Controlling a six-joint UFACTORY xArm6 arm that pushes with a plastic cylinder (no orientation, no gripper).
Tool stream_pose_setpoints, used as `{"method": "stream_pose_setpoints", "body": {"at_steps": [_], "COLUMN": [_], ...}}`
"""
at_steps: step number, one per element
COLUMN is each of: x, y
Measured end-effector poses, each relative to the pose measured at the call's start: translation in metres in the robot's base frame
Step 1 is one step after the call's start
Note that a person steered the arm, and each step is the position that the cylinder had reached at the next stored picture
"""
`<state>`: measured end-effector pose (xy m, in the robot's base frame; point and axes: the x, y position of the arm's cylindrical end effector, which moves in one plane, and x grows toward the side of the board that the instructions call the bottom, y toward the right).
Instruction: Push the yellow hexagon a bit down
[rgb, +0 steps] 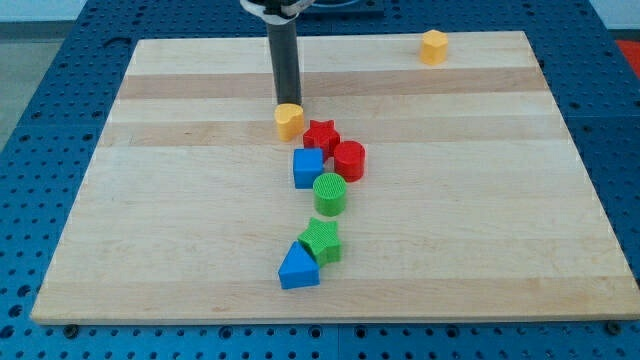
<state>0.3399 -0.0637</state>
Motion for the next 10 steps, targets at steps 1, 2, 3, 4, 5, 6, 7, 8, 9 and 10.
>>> {"method": "stream_pose_setpoints", "body": {"at_steps": [1,2,3,4,5,6,7,8,9,10], "x": [0.018,0.027,0.027,-0.001,-0.028,-0.034,-0.078,-0.129,-0.134,-0.125], "y": [0.0,0.0,0.0,0.023,0.085,0.171,0.269,0.288,0.257,0.2]}}
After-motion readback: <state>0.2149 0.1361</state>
